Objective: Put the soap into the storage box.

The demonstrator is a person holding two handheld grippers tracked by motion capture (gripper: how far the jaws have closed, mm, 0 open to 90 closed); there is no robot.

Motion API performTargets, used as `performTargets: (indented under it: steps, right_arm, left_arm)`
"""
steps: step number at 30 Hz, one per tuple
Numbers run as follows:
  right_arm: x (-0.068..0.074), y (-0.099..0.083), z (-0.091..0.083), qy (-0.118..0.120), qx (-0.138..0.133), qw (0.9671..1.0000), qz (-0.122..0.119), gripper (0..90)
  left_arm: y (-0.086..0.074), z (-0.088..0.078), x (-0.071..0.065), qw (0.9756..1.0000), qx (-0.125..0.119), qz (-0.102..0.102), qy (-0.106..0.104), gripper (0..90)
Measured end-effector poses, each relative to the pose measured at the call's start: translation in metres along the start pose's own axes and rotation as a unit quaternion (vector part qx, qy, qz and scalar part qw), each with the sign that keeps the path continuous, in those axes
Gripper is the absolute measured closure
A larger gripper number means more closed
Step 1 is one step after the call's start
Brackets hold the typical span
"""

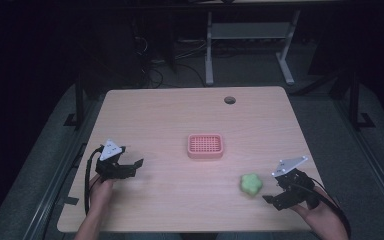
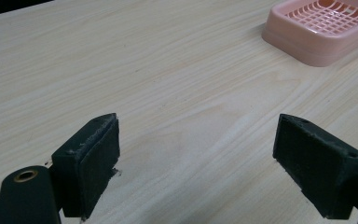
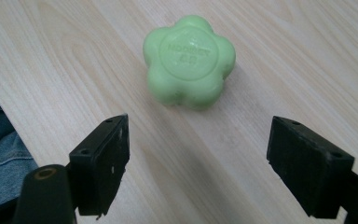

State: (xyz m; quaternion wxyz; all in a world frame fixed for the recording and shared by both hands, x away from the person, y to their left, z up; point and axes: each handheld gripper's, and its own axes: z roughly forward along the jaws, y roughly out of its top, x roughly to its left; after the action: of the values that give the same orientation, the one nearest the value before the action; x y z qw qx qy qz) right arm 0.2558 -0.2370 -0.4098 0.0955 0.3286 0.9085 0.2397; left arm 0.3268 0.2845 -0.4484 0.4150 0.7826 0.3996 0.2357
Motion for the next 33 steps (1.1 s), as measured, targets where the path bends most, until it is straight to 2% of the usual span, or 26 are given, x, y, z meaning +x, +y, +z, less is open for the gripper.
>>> performTargets:
  steps: [12, 21, 31, 33]
  right_arm:
    - [0.002, 0.02, 0.006, 0.005, 0.017, 0.9997, -0.017, 21.5]
    - [0.003, 0.03, 0.01, 0.012, 0.021, 0.9996, -0.017, 21.2]
    - [0.005, 0.043, 0.023, 0.016, 0.039, 0.9989, -0.019, 20.5]
    - [0.005, 0.046, 0.027, 0.017, 0.048, 0.9983, -0.028, 20.4]
  left_arm:
    - [0.0, 0.002, -0.002, 1.0, 0.002, 0.0, -0.005, 14.3]
    - [0.0, 0.002, -0.002, 1.0, 0.001, -0.001, -0.005, 14.3]
    - [0.0, 0.002, -0.002, 1.0, 0.0, 0.002, -0.004, 14.3]
    - [0.0, 0.002, -0.002, 1.0, 0.0, 0.0, -0.004, 14.3]
